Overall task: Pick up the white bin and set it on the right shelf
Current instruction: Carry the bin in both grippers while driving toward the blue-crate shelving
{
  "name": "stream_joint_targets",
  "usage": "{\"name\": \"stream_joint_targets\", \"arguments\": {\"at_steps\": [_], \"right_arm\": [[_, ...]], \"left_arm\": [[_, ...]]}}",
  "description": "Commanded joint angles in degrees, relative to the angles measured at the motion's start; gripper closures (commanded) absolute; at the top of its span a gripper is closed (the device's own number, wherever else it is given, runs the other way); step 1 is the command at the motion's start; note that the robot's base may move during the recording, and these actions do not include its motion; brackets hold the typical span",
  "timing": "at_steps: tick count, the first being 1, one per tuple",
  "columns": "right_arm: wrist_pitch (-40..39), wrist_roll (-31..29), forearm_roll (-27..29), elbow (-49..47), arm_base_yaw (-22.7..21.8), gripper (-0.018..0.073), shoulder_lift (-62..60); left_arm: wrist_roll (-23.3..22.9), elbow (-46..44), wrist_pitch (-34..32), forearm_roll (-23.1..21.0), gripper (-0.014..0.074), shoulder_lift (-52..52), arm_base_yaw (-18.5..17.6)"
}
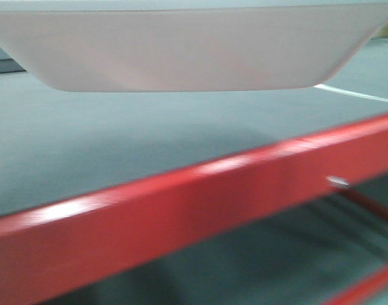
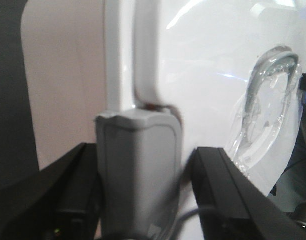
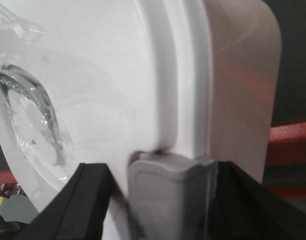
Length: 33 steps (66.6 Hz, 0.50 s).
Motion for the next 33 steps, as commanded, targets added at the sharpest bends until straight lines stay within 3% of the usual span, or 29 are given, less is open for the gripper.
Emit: {"name": "stream_joint_targets", "arguments": {"at_steps": [1, 33], "right_arm": [[7.19, 0.25, 12.94, -2.15, 1.01, 0.0108, -1.15], [7.19, 0.25, 12.94, -2.15, 1.01, 0.0108, -1.15]], "left_arm": [[1.53, -2.16, 6.12, -10.89, 0.0366, -1.33, -1.14], [1.53, -2.16, 6.12, -10.89, 0.0366, -1.33, -1.14]]}}
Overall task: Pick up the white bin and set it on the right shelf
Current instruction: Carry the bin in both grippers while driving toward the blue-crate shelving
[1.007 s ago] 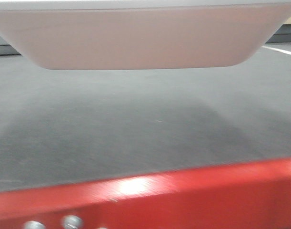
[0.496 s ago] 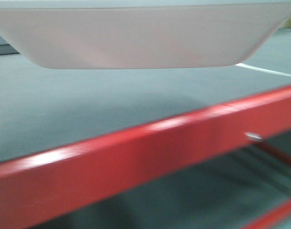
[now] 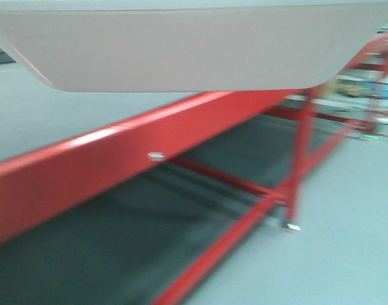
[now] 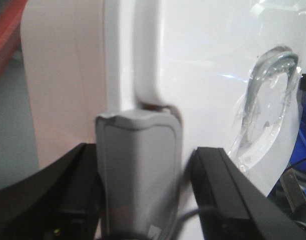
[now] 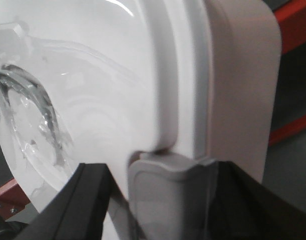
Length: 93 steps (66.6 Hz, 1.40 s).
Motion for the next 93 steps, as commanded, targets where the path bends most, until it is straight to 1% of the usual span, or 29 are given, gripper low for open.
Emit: {"name": "stream_joint_targets", "arguments": {"at_steps": [1, 93], "right_arm": [[7.19, 0.25, 12.94, -2.15, 1.01, 0.0108, -1.15], [7.19, 0.25, 12.94, -2.15, 1.01, 0.0108, -1.15]], "left_arm": [[1.53, -2.16, 6.12, -10.79, 0.0366, -1.33, -1.14], [1.53, -2.16, 6.12, -10.79, 0.0366, -1.33, -1.14]]}}
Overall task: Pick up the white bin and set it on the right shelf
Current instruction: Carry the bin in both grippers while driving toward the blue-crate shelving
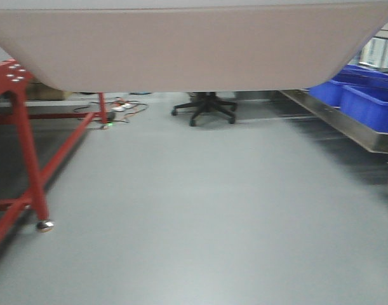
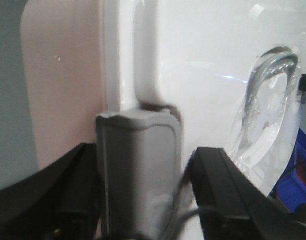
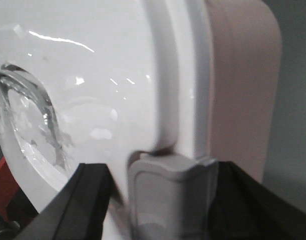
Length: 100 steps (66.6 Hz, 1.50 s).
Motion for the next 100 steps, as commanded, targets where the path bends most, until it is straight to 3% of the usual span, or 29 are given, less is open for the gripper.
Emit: {"name": "stream_joint_targets", "arguments": {"at_steps": [1, 100], "right_arm": [[7.19, 0.25, 12.94, -2.15, 1.01, 0.0108, -1.15], [7.19, 0.25, 12.94, -2.15, 1.01, 0.0108, -1.15]], "left_arm": [[1.41, -2.16, 6.12, -10.67, 0.0366, -1.33, -1.14], [1.41, -2.16, 6.12, -10.67, 0.0366, -1.33, -1.14]]}}
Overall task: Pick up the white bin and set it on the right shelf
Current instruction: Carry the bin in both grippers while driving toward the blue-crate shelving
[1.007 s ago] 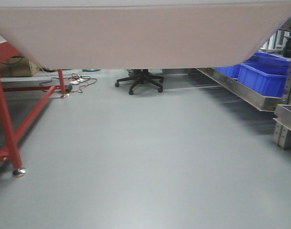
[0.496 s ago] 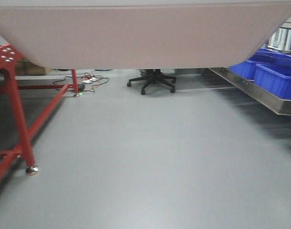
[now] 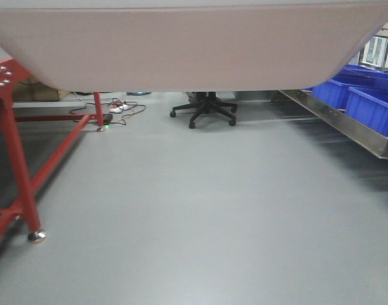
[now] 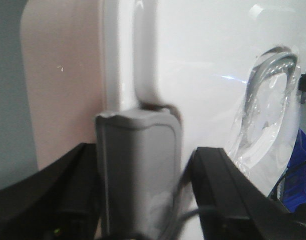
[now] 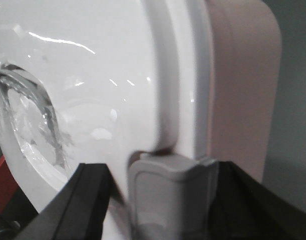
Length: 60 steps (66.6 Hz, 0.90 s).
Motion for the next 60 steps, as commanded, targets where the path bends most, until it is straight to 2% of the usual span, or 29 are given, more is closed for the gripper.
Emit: {"name": "stream_joint_targets", "arguments": {"at_steps": [1, 60], "right_arm": [[7.15, 0.25, 12.94, -2.15, 1.01, 0.0108, -1.15], [7.03, 0.25, 12.94, -2.15, 1.01, 0.0108, -1.11]], "left_arm": [[1.41, -2.16, 6.12, -10.65, 0.0366, -1.20, -1.14], [1.41, -2.16, 6.12, -10.65, 0.0366, -1.20, -1.14]]}}
